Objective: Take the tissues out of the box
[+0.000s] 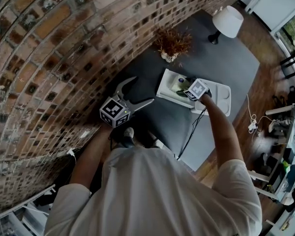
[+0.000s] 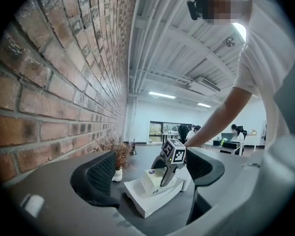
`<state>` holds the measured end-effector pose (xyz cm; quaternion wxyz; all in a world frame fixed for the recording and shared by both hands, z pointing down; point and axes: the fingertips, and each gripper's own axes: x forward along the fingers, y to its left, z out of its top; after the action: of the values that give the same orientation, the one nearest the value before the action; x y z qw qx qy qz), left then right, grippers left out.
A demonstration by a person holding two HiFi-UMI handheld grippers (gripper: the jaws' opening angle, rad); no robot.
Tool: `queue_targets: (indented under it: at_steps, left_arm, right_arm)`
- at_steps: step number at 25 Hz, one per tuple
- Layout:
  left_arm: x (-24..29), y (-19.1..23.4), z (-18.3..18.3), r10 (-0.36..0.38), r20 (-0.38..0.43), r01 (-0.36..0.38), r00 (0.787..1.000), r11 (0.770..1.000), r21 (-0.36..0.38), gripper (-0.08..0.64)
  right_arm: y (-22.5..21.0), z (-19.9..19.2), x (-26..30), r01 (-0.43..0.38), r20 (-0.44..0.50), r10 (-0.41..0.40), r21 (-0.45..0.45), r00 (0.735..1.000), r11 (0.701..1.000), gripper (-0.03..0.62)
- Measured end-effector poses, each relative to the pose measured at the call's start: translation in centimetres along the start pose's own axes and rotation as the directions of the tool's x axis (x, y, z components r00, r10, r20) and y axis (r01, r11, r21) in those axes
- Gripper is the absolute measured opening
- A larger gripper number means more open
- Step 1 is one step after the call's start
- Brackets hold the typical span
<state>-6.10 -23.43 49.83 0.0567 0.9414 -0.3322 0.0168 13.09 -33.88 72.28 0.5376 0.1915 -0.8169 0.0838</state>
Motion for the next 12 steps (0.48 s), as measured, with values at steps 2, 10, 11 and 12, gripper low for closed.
queue_targets:
  at_steps: [2,10,11,12]
  left_arm:
    - [0.1,0.2,0.5,0.005,0.024,-0.005,1.000,1.000,-0.009,0.443]
    - [1.2,1.3,2.2,0.015,0.067,-0.012,0.998,0.999,-0.039,0.443]
    - [1.7,1.3,2.5,0.005,0.074,-0.002,0.997,0.999,-0.036,0.443]
    - [2.1,1.3,2.9,-0.006,0.083,0.008,0.997,0.999,-0.031,0.443]
  right_arm:
    - [-0.4,1.2,-1.4,0.028,0.075,-0.031,0.039,0.997,0.999,0.410]
    - [-1.0,4.1,-9.0,0.143,0.375,-0.252,0.294,0.892,0.945,0.410]
    - [-1.0,4.2,-10.4,0.163,0.403,-0.297,0.334,0.866,0.929,0.410]
    - [-1.0,4.3,-11.9,0.183,0.428,-0.341,0.369,0.837,0.911,0.410]
